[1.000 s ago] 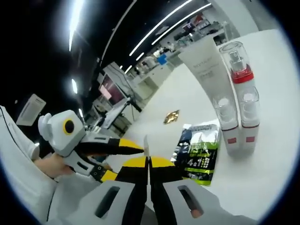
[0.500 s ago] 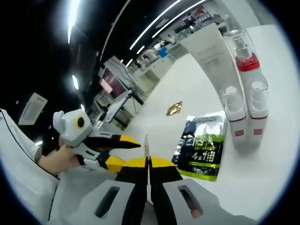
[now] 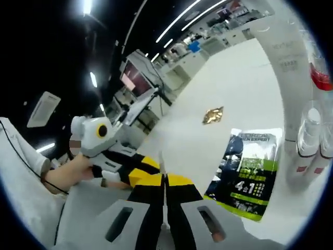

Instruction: Arrange the skincare products in the storage area until every visible bottle or jar stands upright without overlapping.

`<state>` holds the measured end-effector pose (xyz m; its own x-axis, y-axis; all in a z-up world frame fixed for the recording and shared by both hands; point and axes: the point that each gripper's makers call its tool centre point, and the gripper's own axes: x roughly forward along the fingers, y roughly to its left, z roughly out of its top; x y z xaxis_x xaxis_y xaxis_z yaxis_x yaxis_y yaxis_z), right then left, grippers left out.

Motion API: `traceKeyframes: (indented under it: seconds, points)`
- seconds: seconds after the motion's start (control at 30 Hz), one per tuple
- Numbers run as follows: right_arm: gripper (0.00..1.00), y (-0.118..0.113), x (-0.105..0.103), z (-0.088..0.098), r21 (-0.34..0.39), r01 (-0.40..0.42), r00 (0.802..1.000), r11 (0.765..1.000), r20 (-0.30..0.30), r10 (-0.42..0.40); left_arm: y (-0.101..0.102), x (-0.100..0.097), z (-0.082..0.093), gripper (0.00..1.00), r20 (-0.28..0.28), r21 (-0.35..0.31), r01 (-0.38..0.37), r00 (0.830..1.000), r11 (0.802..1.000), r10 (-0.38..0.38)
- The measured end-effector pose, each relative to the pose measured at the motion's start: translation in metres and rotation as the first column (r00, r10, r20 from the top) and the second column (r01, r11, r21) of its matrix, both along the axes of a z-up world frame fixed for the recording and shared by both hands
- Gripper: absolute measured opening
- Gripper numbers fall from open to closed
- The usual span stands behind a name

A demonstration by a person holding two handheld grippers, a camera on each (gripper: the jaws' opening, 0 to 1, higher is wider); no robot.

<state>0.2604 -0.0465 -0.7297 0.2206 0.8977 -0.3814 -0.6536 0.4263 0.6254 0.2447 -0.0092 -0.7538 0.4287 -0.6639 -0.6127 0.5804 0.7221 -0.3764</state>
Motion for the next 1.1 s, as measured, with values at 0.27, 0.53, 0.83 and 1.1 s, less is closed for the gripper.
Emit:
traceKeyframes:
  seconds: [0.27,0.53,0.83,1.1]
  points:
    - [0.01,0.015,0.019,-0.035,-0.184,-0.017,1.000,0.983,0.007,0.019,0.020,0.004,-0.028,0.01,-0.152,0.031,-0.074,0.985,0.997,0.078]
    - [0.01,0.024,0.024,-0.074,-0.391,-0.074,0.994,0.918,0.047,0.101,0.022,0.006,-0.055,0.00,-0.201,0.111,-0.039,0.978,0.993,0.061]
    - [0.01,0.026,0.033,-0.098,-0.511,-0.045,0.974,0.859,0.167,0.151,0.028,0.017,-0.068,0.01,-0.176,0.183,-0.012,0.983,0.983,0.045]
    - [0.01,0.030,0.038,-0.104,-0.547,-0.063,0.953,0.835,0.216,0.214,0.028,0.007,-0.072,0.03,-0.155,0.245,0.050,0.988,0.968,-0.012]
